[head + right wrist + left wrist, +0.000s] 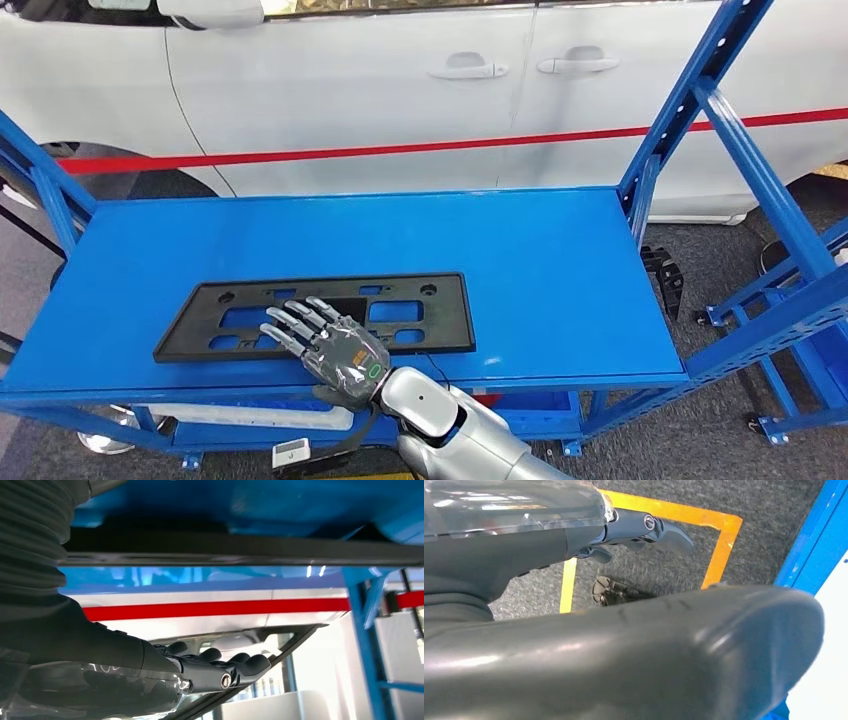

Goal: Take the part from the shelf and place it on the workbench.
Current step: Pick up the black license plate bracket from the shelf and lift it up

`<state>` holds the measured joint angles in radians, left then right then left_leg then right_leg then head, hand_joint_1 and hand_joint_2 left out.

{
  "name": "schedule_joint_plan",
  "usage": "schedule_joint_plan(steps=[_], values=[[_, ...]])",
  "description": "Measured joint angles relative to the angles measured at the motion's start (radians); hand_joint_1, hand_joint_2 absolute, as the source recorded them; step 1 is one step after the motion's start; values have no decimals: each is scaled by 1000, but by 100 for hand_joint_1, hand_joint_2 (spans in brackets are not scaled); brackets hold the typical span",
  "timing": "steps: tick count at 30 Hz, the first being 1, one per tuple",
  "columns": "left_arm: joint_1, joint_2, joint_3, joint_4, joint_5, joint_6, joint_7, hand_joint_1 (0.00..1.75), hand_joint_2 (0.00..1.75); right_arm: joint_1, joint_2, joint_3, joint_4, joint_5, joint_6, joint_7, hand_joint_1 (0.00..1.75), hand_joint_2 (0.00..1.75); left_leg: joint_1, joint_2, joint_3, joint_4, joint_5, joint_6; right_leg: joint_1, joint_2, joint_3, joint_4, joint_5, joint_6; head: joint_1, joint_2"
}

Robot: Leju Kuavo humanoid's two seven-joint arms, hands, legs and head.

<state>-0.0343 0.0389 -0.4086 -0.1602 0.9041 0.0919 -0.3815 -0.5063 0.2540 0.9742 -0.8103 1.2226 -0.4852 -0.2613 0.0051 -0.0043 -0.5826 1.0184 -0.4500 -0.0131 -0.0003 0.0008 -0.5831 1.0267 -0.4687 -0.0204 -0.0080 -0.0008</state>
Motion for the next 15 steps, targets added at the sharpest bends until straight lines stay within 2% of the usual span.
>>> schedule_joint_plan(steps=[4,7,8,9,11,12,13,15], values=[[0,0,0,0,1,1,1,0,0,0,2,1,2,-1,0,0,0,175,0,0,0,0,0,2,0,0,1,-1,0,2,1,0],[0,0,0,0,6,3,2,0,0,-4,8,4,8,-3,0,1,0,175,4,1,2,-6,3,9,0,0,1,1,-3,7,1,0],[0,0,0,0,9,4,3,0,0,-10,13,8,14,-6,-2,3,0,175,6,2,4,-9,5,15,0,0,-11,30,-22,12,1,0],[0,0,0,0,11,6,3,0,0,-19,21,14,28,-11,-6,11,0,175,7,2,5,-11,6,20,-1,0,-49,109,-58,16,2,0],[-1,0,0,0,16,8,4,0,0,-61,49,29,86,-19,-21,46,0,175,5,1,8,-9,3,25,0,0,-61,124,-50,11,2,0],[-1,0,0,0,16,8,4,0,0,-81,62,34,115,-21,-28,66,0,175,3,0,8,-6,1,22,2,0,-52,97,-28,5,2,0],[-1,0,0,0,16,8,3,0,0,-100,72,38,139,-20,-32,83,0,175,1,-1,8,-4,-1,17,4,0,-19,19,10,-1,2,0],[-2,0,-1,0,15,7,2,0,0,-115,79,43,165,-16,-32,109,0,175,1,-1,8,-6,-2,6,7,0,-14,2,10,-6,2,0]])
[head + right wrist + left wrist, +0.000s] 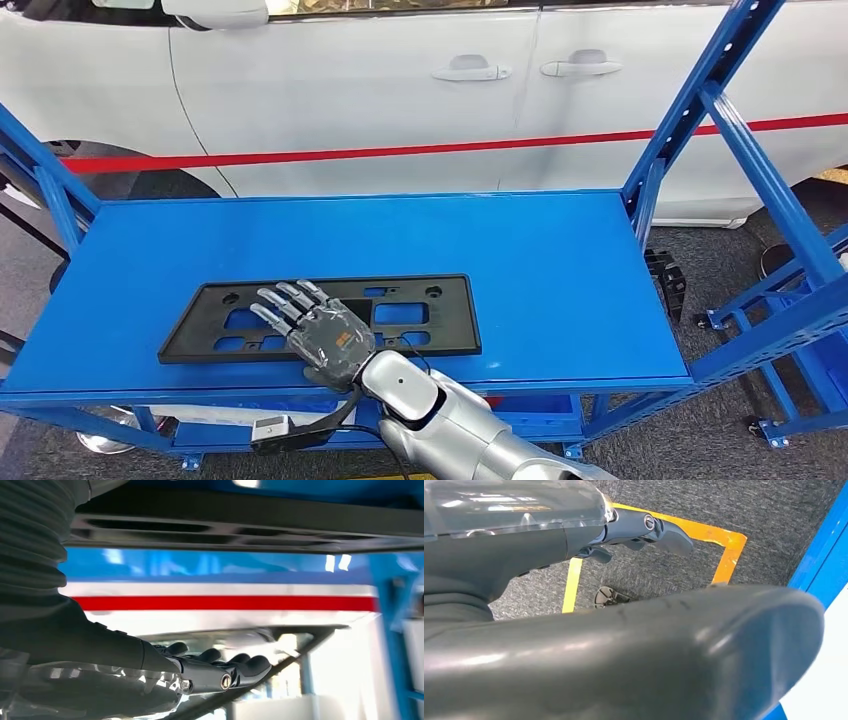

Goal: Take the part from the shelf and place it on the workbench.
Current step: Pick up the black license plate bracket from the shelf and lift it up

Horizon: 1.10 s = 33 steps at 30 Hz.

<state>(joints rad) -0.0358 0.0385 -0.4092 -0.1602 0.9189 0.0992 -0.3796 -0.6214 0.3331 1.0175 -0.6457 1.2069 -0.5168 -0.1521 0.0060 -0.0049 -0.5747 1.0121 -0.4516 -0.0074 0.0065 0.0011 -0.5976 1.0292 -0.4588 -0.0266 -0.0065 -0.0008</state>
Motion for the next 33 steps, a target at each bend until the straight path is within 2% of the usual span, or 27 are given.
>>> schedule_joint_plan(steps=[2,3,4,6,7,8,9,11,12,13,15,17,18,19,21,22,23,24,25,26,28,30,32,33], values=[[0,2,-1,0,-1,0,0,0,0,-11,5,7,22,8,2,32,0,175,3,1,-2,8,-10,-11,-4,0,5,-10,5,-9,0,0],[0,4,-1,0,-2,0,0,0,0,-17,8,11,32,13,4,49,0,175,4,1,-13,34,-27,-16,-7,-1,7,-15,8,-14,-2,0],[0,5,-2,0,-4,-1,0,0,0,-23,12,18,43,20,5,67,0,175,6,1,-33,80,-54,-20,-10,-1,9,-19,10,-17,-2,0],[-1,6,-3,0,-7,-2,0,0,0,-31,15,31,66,33,10,99,0,175,8,1,-94,209,-114,-28,-9,-2,9,-19,9,-20,-4,0],[-1,6,-3,0,-8,-3,0,0,0,-32,16,38,78,41,12,115,0,175,9,1,-118,258,-127,-32,-9,-2,9,-18,9,-20,-3,0],[-1,7,-4,0,-8,-3,0,0,0,-33,16,45,90,50,14,130,0,175,11,1,-128,274,-122,-34,-9,-1,9,-17,8,-20,-3,0],[-1,8,-6,0,-9,-3,0,0,0,-35,16,52,101,60,17,145,0,175,12,2,-118,249,-97,-36,-10,0,10,-15,6,-19,-3,0],[-2,11,-9,0,-11,-3,0,0,0,-43,16,69,120,83,31,177,4,175,16,2,-59,120,-28,-36,-10,3,12,-10,0,-13,-3,0],[-3,12,-10,0,-11,-4,0,0,0,-50,16,78,129,95,41,191,45,175,15,2,-31,60,-6,-33,-9,4,12,-6,-2,-9,-3,0],[-5,13,-12,0,-12,-4,0,0,0,-57,17,88,137,107,54,204,85,175,13,1,-14,22,3,-28,-8,5,11,-3,-4,-5,-3,0],[-7,15,-15,0,-14,-7,0,0,0,-70,18,105,152,125,83,221,164,175,7,-1,-7,5,2,-15,-6,5,10,-3,-3,3,-2,0],[-9,16,-18,0,-16,-10,0,0,0,-78,19,118,166,134,110,232,168,175,10,0,-4,0,6,-2,-7,4,10,2,-10,14,-2,0],[-9,16,-19,0,-17,-11,0,0,0,-83,19,123,172,137,119,236,169,175,12,2,-2,-3,8,5,-7,4,2,22,-25,18,-2,0],[-10,16,-19,0,-17,-12,1,0,0,-87,19,127,179,139,124,240,169,175,14,3,0,-6,10,11,-8,4,-16,62,-50,22,-2,0],[-13,17,-20,0,-18,-14,2,0,0,-90,19,131,196,142,126,245,170,175,12,4,-2,-7,11,19,-10,4,-78,192,-112,26,-1,0],[-13,18,-20,0,-18,-14,3,0,0,-91,19,132,205,143,125,248,171,175,12,4,-2,-7,11,20,-11,4,-106,248,-131,27,-1,0],[-13,18,-21,0,-18,-15,3,0,0,-90,19,133,213,143,124,250,172,175,12,4,-3,-6,11,20,-11,4,-120,275,-131,27,-1,0],[-13,19,-22,0,-18,-16,4,0,0,-91,19,134,220,143,123,252,171,175,11,3,-2,-6,11,20,-11,4,-114,262,-112,25,-1,0],[-13,19,-23,0,-19,-18,4,0,0,-92,19,135,226,143,121,252,171,175,11,2,-2,-5,11,19,-11,4,-89,211,-80,22,-1,0],[-13,19,-25,0,-19,-21,2,0,0,-94,19,135,231,143,120,253,171,175,11,1,-1,-4,10,18,-10,4,-52,139,-46,16,-1,0],[-14,18,-27,0,-21,-31,-7,0,0,-101,19,135,238,144,116,253,171,175,7,-1,-2,0,9,12,-5,3,5,25,-10,8,-2,0],[-14,18,-28,0,-24,-43,-24,0,0,-105,20,135,244,146,110,252,171,175,5,-1,-3,0,9,0,-1,3,16,-4,-7,4,-2,0],[-14,18,-29,0,-27,-53,-44,0,0,-107,21,135,250,148,105,251,171,175,7,-1,-1,0,6,-12,-4,3,20,-14,0,-4,-2,0],[-14,19,-30,0,-29,-56,-52,0,0,-108,22,135,252,150,105,250,171,175,7,-1,-8,15,-6,-16,-7,2,22,-19,3,-9,-3,0]])
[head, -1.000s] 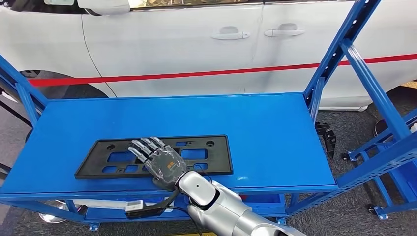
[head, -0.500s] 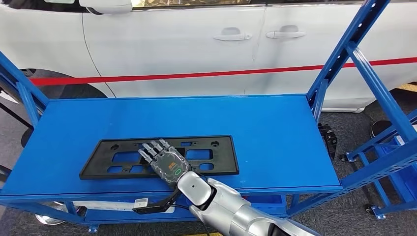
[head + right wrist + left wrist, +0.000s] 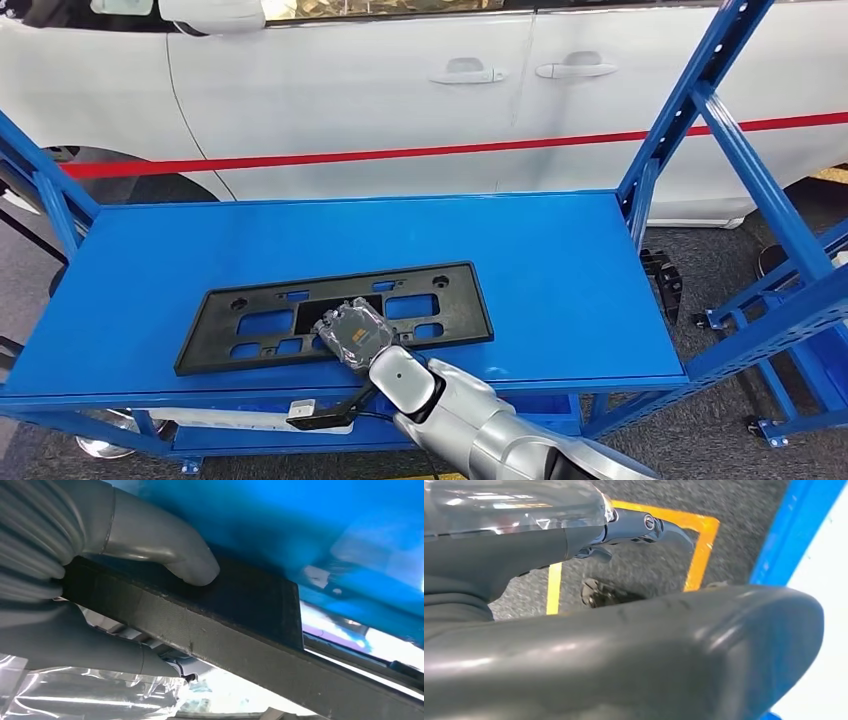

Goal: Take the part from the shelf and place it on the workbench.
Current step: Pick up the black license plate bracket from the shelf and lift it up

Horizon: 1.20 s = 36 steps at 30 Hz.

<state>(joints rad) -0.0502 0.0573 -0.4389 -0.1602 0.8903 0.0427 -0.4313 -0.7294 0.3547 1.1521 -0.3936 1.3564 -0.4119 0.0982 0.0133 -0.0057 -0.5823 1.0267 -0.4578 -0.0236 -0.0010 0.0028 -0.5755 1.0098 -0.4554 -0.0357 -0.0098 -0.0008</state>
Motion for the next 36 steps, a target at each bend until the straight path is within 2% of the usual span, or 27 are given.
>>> schedule_joint_plan(steps=[1,3,4,5,6,7,8,10,11,12,14,15,17,19,20,21,22,24,25,26,29,31,32,34,35,36], values=[[0,0,-1,0,-1,-2,-5,0,0,-1,1,0,2,1,0,0,171,175,1,0,-15,34,-22,-4,-3,-1,2,-5,3,-4,-1,0],[-1,1,-4,0,-2,-3,-9,0,87,-1,1,0,7,2,0,0,171,175,4,1,-69,152,-86,-11,-5,-3,1,-7,5,-7,-4,0],[0,1,-4,0,-2,-3,-10,0,131,0,1,0,9,2,0,0,171,175,5,1,-97,213,-108,-15,-4,-4,1,-6,5,-7,-3,0],[0,2,-4,0,-3,-4,-10,0,175,1,1,0,11,3,0,-1,171,175,7,1,-113,248,-114,-19,-4,-4,1,-6,4,-7,-3,0],[0,2,-5,0,-3,-4,-11,0,175,1,1,-1,12,3,-1,-3,171,175,9,1,-113,248,-100,-22,-5,-3,2,-5,3,-6,-3,0],[0,3,-5,0,-2,-4,-11,0,175,1,1,-3,14,2,-2,-6,171,175,11,2,-94,206,-69,-24,-5,-2,3,-4,2,-5,-3,0],[0,4,-5,0,-2,-3,-10,0,175,0,1,-7,15,-2,-7,-13,171,175,14,2,-61,137,-31,-25,-6,-1,4,-2,0,-1,-3,0],[-2,6,-5,0,2,2,-6,0,175,-2,1,-27,16,-32,-22,-43,171,175,13,2,-4,19,9,-21,-4,1,2,6,-5,8,-3,0],[-3,6,-5,0,6,2,-8,0,175,-3,0,-46,15,-66,-32,-74,171,175,11,1,8,-8,13,-16,-3,2,0,8,-6,13,-3,0],[-3,6,-5,0,13,-4,-14,0,175,-3,0,-70,12,-114,-41,-119,171,175,8,0,10,-13,8,-9,-1,3,-2,9,-6,18,-3,0],[0,6,-2,0,37,-33,-45,0,175,-3,-7,-138,-12,-252,-60,-260,171,175,11,2,9,-15,12,5,-1,4,-1,11,-7,27,-3,0],[2,6,1,0,52,-50,-66,0,175,-3,-15,-181,-40,-335,-65,-345,171,175,13,3,11,-17,13,12,-2,4,-5,23,-17,32,-3,0],[3,6,13,0,74,-68,-110,0,175,7,-38,-279,-137,-527,-45,-517,171,175,15,7,14,-20,16,25,-3,3,-39,104,-67,40,-2,0],[4,6,23,0,83,-65,-139,0,175,39,-72,-381,-281,-722,25,-640,171,175,12,8,13,-21,16,32,-4,2,-101,237,-129,43,-2,0],[6,5,27,0,84,-62,-145,0,175,65,-91,-425,-361,-809,70,-678,171,175,11,7,12,-21,17,34,-4,2,-122,281,-142,43,-2,0],[8,5,30,0,82,-59,-149,0,175,94,-109,-462,-442,-885,115,-705,171,175,9,5,11,-20,17,34,-4,2,-126,290,-135,41,-2,0],[10,5,31,0,79,-54,-151,0,175,125,-129,-494,-526,-960,164,-729,171,175,7,3,10,-19,18,35,-3,2,-111,259,-112,38,-2,0],[15,4,31,0,72,-47,-154,0,175,189,-168,-543,-695,-1092,252,-767,171,175,4,-1,5,-16,18,34,1,2,-43,122,-50,25,-2,0],[16,2,31,0,67,-44,-154,0,175,215,-184,-564,-780,-1155,295,-780,171,175,1,-2,2,-13,18,32,3,0,-15,62,-29,20,-3,0],[17,1,31,0,60,-40,-151,0,175,238,-197,-584,-860,-1213,336,-789,171,175,0,-2,-1,-11,19,28,6,-1,0,26,-18,18,-3,0],[19,0,24,0,37,-21,-129,0,175,309,-236,-643,-1085,-1399,513,-799,171,175,-3,-2,-7,-13,19,14,6,-3,2,7,-12,14,-3,0],[21,-1,19,0,30,-7,-106,0,175,359,-253,-675,-1209,-1515,653,-803,171,175,-3,-1,-18,15,-4,5,-1,-3,6,-4,-7,6,-4,0],[21,-1,16,0,27,5,-89,0,175,378,-259,-683,-1253,-1557,709,-804,171,175,-2,0,-36,58,-32,2,-3,-4,8,-7,-5,3,-5,0],[20,-2,9,1,23,39,-37,0,175,415,-274,-688,-1318,-1612,799,-801,171,175,0,1,-92,188,-97,-6,-2,-5,9,-6,-4,-1,-7,0],[20,-2,5,2,22,59,-3,0,175,433,-282,-689,-1339,-1626,833,-796,171,175,0,1,-115,241,-117,-8,-2,-5,9,-5,-4,-1,-6,0],[20,-3,3,2,22,77,31,0,175,450,-290,-688,-1358,-1633,860,-789,171,175,0,1,-124,265,-119,-9,-1,-5,9,-4,-4,-1,-6,0]])
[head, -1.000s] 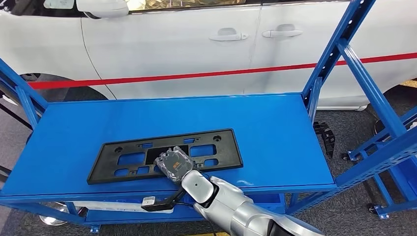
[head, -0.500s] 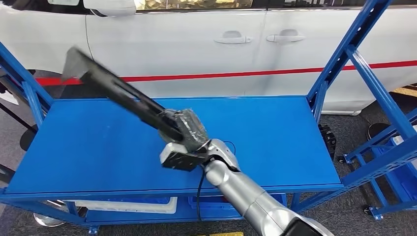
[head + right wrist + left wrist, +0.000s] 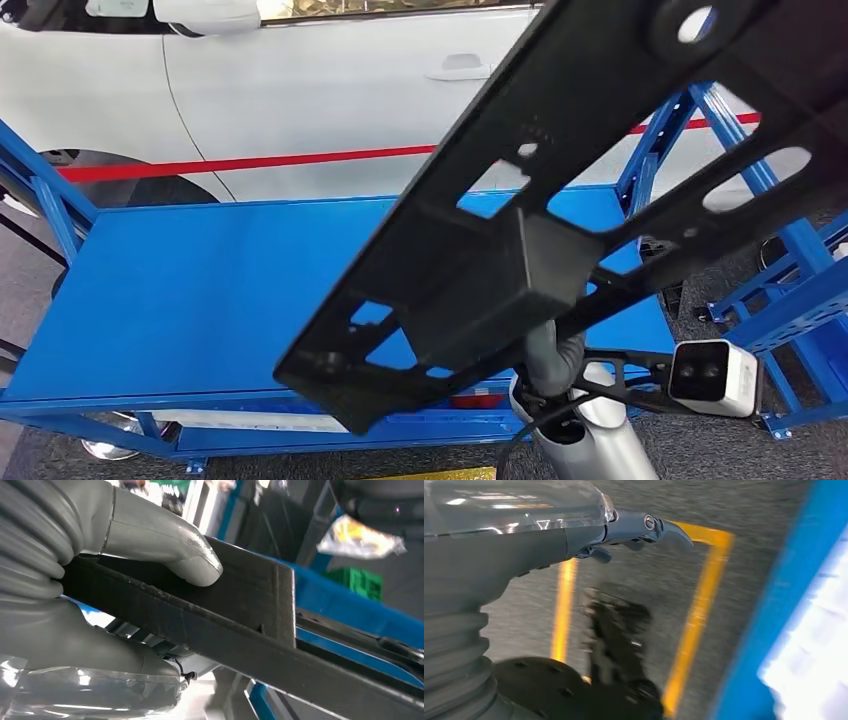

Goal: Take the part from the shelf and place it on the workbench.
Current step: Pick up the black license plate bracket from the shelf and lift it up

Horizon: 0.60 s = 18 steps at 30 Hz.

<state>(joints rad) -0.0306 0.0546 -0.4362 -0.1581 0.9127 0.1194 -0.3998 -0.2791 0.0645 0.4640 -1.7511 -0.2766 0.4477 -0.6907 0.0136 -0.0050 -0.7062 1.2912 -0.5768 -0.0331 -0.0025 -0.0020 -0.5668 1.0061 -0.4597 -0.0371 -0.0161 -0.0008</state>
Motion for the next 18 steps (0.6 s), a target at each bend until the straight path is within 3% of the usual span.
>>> schedule_joint_plan(steps=[1,4,6,8,10,11,13,14,15,16,18], values=[[0,0,-2,0,2,15,31,0,175,15,-7,2,-14,-2,20,8,171,175,0,0,10,-17,17,0,0,1,0,2,0,0,0,0],[-3,0,-9,0,5,51,95,0,175,45,-27,16,-47,10,49,20,171,175,-3,0,109,-213,106,13,3,4,-2,9,-3,5,0,0],[-5,0,-14,0,5,64,119,0,175,59,-38,29,-60,26,53,20,171,175,-8,-1,139,-276,124,24,5,4,-6,13,-3,12,0,0],[-6,0,-17,0,5,75,138,0,175,70,-49,42,-65,38,52,19,171,175,-9,-2,136,-281,130,34,6,3,-9,12,1,22,1,0],[-7,-1,-22,0,4,86,155,0,175,75,-60,52,-69,53,41,18,171,175,-5,1,133,-291,142,46,6,3,-17,32,-21,32,2,0],[-8,-1,-25,0,3,89,161,0,175,76,-65,57,-71,65,32,18,171,175,-2,3,129,-295,150,52,5,4,-30,66,-53,37,3,0],[-9,-2,-29,0,3,91,165,0,175,80,-78,66,-72,102,2,13,171,175,-3,6,115,-296,161,59,-1,4,-71,183,-138,45,5,0],[-9,-1,-31,0,4,91,165,0,175,83,-85,71,-72,121,-14,8,171,175,-4,6,107,-295,167,59,-5,4,-89,241,-169,49,5,0],[-10,-1,-32,0,5,91,165,0,175,86,-92,75,-72,136,-27,4,171,175,-4,7,98,-294,173,59,-8,4,-94,275,-182,52,5,0],[-9,-1,-34,0,6,91,165,0,175,89,-98,78,-72,145,-36,0,171,175,-4,7,89,-292,179,57,-11,4,-82,275,-176,55,5,0],[-9,-2,-36,0,6,91,164,0,175,90,-107,82,-74,153,-44,-1,171,175,-3,6,72,-285,189,51,-18,3,-5,172,-127,58,5,0]])
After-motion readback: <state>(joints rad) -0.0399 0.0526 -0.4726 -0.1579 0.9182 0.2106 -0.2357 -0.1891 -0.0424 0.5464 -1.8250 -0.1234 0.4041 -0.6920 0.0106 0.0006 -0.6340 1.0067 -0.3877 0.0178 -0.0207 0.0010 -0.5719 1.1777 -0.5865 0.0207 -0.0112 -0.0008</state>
